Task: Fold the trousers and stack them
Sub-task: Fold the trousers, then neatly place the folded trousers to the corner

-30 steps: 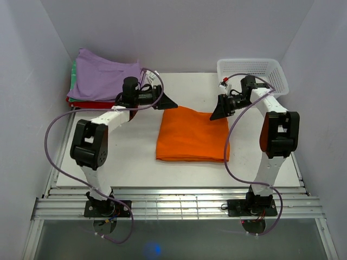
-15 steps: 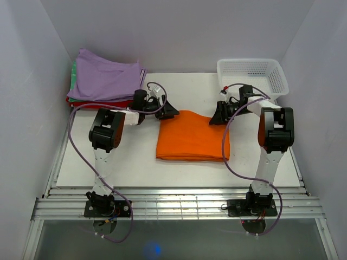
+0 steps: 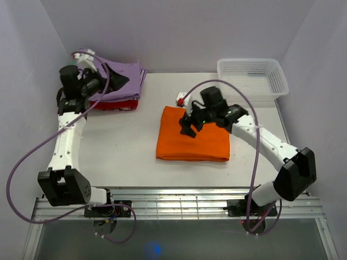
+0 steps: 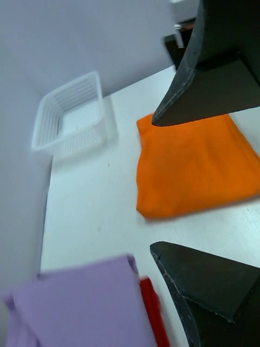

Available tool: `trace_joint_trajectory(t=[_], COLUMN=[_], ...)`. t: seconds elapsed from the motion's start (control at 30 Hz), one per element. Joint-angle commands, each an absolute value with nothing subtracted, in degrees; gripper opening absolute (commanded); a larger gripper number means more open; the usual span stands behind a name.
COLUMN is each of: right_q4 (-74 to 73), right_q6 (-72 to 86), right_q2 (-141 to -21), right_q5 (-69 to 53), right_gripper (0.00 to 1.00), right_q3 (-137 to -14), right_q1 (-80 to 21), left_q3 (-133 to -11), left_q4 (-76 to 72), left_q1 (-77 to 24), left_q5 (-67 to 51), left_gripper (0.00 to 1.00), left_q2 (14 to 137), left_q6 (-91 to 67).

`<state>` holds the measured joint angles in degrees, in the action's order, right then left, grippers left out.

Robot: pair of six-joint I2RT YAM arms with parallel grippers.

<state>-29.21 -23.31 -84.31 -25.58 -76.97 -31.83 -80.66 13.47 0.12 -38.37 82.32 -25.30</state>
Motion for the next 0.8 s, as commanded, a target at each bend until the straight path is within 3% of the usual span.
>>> trace_joint_trajectory(t=[0.0,0.17,0.43,0.57,0.67,0.77], right_q4=[-27.0,-20.0,-14.1,-10.5,-7.1,-2.7], right_q6=[-27.0,-27.4,-27.8,-28.7,-30.0,-30.1], right_q2=[-86.7,-90.1,-96.3,-98.6,-101.1,-102.3], right_q5=[-11.5,-3.8,-0.3,0.9,4.7,5.9], right_gripper=[0.76,0.77,0.78,0.74,0.62,0.18], right_q3=[-68.6,-64.0,-59.6,-55.9,-54.4,-53.4], right_q1=[-41.3,-53.3,-56.5,-56.8,-57.0,-57.0], left_q3=[-72.7,-61.7,-45.1,-41.0,-40.3,-39.8], left_q4=[29.9,32.8,26.9,23.7,22.7,21.2], left_q1=[5.8,7.4,7.7,7.5,7.0,4.8], left_q5=[-37.9,-40.0,-44.1,-40.5,-37.3,-34.5], left_gripper=[0.98,0.98,0.98,0.98,0.98,0.98], left_q2=[78.2,68.0,63.6,65.4,67.4,70.1], left_q6=[-21.6,-20.4,-29.4,-33.6,-36.4,-39.0])
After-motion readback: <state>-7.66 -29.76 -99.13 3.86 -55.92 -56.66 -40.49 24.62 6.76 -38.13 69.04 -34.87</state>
